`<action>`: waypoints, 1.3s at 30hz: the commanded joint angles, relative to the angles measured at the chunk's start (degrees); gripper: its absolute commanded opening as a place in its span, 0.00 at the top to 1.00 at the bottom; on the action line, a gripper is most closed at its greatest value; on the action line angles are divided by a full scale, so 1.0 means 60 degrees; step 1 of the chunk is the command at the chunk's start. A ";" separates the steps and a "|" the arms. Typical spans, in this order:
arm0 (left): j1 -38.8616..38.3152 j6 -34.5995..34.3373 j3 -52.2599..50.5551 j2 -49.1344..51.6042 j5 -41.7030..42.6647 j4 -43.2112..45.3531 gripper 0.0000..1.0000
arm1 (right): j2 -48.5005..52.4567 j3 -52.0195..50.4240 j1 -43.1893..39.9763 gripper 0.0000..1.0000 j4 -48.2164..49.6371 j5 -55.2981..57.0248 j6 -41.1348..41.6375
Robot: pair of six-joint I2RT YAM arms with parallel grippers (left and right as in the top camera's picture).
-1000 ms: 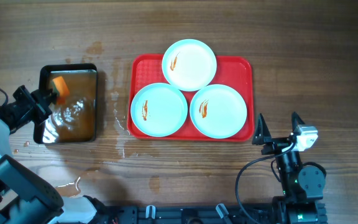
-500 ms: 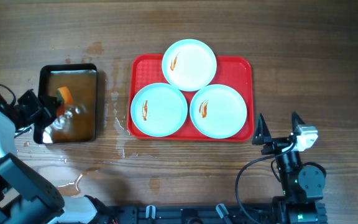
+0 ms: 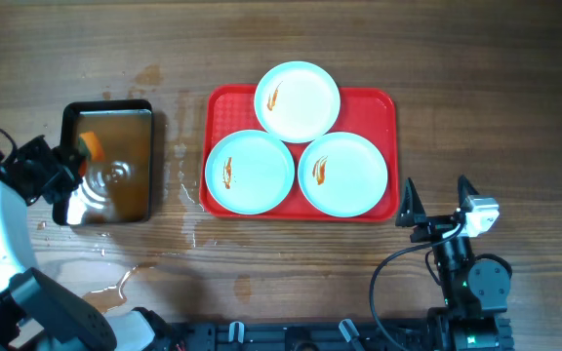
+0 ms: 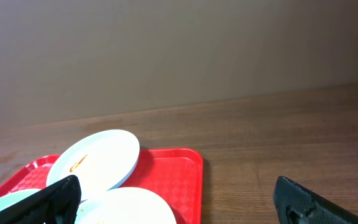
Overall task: Clean dirty plates on tray and stack at the side
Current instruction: 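Raise the held sponge with the left gripper above the tray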
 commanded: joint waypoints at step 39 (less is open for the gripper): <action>-0.5413 0.5340 -0.0040 0.0499 -1.2309 0.2433 0.96 | -0.0051 -0.0011 -0.0066 0.00 0.0026 0.0127 -0.0164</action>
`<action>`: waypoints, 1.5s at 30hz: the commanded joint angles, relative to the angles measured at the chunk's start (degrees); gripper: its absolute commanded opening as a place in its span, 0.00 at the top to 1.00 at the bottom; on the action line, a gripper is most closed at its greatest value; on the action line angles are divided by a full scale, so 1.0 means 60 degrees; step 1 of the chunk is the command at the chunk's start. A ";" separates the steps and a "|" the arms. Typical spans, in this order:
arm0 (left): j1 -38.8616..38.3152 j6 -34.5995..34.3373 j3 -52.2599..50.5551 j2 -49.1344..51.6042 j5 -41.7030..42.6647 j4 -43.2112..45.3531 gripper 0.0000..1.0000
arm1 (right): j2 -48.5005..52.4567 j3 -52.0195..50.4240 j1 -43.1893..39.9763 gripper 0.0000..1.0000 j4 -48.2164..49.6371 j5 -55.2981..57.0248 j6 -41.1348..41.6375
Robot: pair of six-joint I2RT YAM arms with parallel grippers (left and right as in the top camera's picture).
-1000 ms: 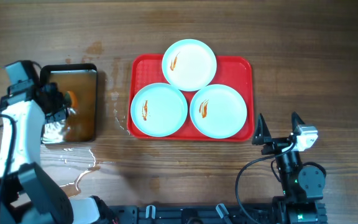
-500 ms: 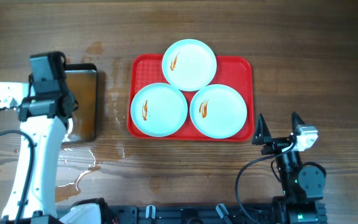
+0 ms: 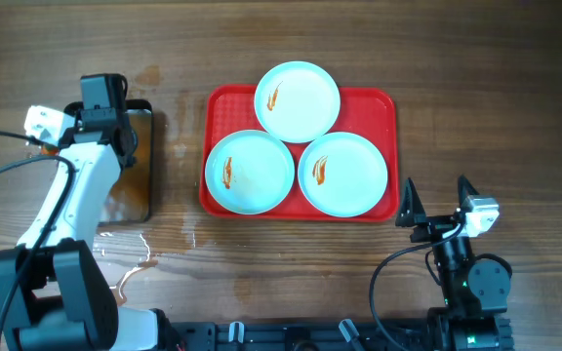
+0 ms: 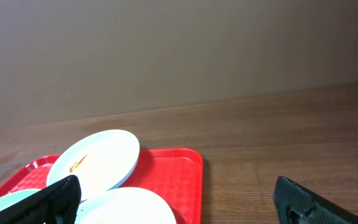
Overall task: Clean dirty plates on tray and stack at the side
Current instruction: 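Raise the held sponge with the left gripper above the tray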
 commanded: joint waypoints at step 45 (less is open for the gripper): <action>-0.0168 0.5533 -0.0747 -0.4105 0.4674 0.1118 0.96 | -0.0051 -0.0011 -0.0066 0.00 0.0026 0.0127 -0.0164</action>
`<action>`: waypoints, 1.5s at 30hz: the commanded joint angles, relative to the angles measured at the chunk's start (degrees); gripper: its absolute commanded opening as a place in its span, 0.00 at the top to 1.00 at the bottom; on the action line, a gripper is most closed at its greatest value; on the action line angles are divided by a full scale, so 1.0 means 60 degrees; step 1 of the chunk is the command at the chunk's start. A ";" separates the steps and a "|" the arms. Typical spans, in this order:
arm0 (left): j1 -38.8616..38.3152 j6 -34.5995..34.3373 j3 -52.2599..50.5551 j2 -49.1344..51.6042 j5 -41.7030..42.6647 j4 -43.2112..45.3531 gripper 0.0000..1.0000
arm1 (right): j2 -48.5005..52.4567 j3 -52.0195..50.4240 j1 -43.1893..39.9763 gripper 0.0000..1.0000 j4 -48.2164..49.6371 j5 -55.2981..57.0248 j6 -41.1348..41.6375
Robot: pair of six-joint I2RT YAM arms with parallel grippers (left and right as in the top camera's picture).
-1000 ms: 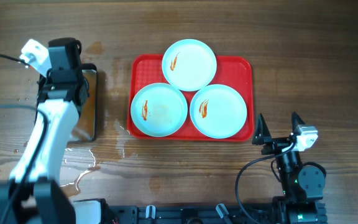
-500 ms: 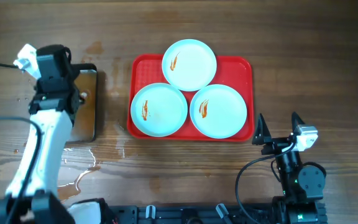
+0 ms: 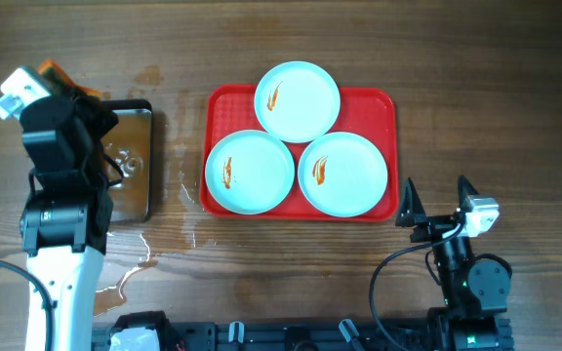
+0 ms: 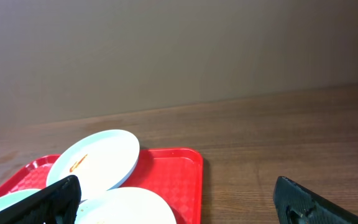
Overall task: Clean dirty plates on tray and stack at the side
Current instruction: 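Raise the held sponge with the left gripper above the tray, then carry the sponge with the left gripper onto the lower-left plate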
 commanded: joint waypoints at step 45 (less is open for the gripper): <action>-0.5872 -0.1158 0.0106 0.3206 0.3115 -0.0696 0.96 | -0.0051 -0.0011 -0.0066 0.00 0.0026 0.0127 -0.0160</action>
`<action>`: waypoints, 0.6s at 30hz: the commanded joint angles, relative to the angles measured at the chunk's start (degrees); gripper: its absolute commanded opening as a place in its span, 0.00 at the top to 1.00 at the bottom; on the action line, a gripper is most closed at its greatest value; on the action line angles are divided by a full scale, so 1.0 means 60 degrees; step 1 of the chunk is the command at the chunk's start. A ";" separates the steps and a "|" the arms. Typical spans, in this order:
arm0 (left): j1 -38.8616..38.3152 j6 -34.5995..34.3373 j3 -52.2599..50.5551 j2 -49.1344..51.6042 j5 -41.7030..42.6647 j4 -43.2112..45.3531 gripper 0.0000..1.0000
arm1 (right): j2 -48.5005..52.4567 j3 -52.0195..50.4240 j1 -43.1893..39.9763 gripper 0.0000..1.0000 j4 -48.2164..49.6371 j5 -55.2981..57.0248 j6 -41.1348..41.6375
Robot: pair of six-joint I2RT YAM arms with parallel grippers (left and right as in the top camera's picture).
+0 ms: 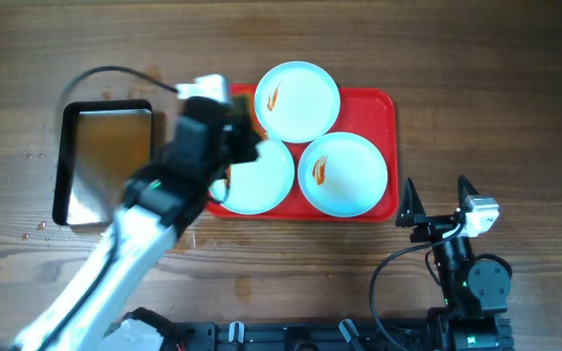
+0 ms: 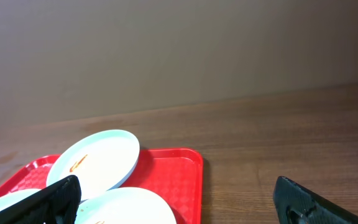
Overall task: Clean dirty plates on tray and stack at the side
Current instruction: 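Carry the sponge with the left gripper onto the lower-left plate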
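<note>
A red tray [image 1: 390, 109] holds three white plates, each with an orange-brown smear: the far plate [image 1: 301, 97], the right plate [image 1: 349, 175] and the left plate [image 1: 261, 180]. My left arm reaches from the bottom left, and its gripper [image 1: 252, 122] is over the far edge of the left plate, partly hiding it. A bit of orange sponge [image 1: 258, 124] shows at its tip. My right gripper [image 1: 439, 207] [image 2: 179, 202] stands open on the table just right of the tray's near corner, holding nothing. The far plate [image 2: 95, 163] and the tray [image 2: 173, 171] show in its view.
A dark metal pan [image 1: 105, 161] with brownish water sits left of the tray. Small wet spots lie on the wooden table [image 1: 496, 78] around the pan. The right arm's base [image 1: 471, 283] is at the near right edge.
My left gripper was by the pan's far left corner and is now over the left plate on the tray. The right arm has not moved.
My left gripper first held the orange sponge in the pan's water. Then the arm lay over the pan. Then the gripper was up at the pan's far left corner with the sponge. Now it is over the tray's left plate. The plates kept their places.
</note>
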 commanded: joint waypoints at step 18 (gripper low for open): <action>-0.0721 -0.1279 -0.0062 0.3763 -0.0820 -0.0426 0.96 | -0.0051 -0.0011 -0.0066 0.00 0.0026 0.0127 -0.0164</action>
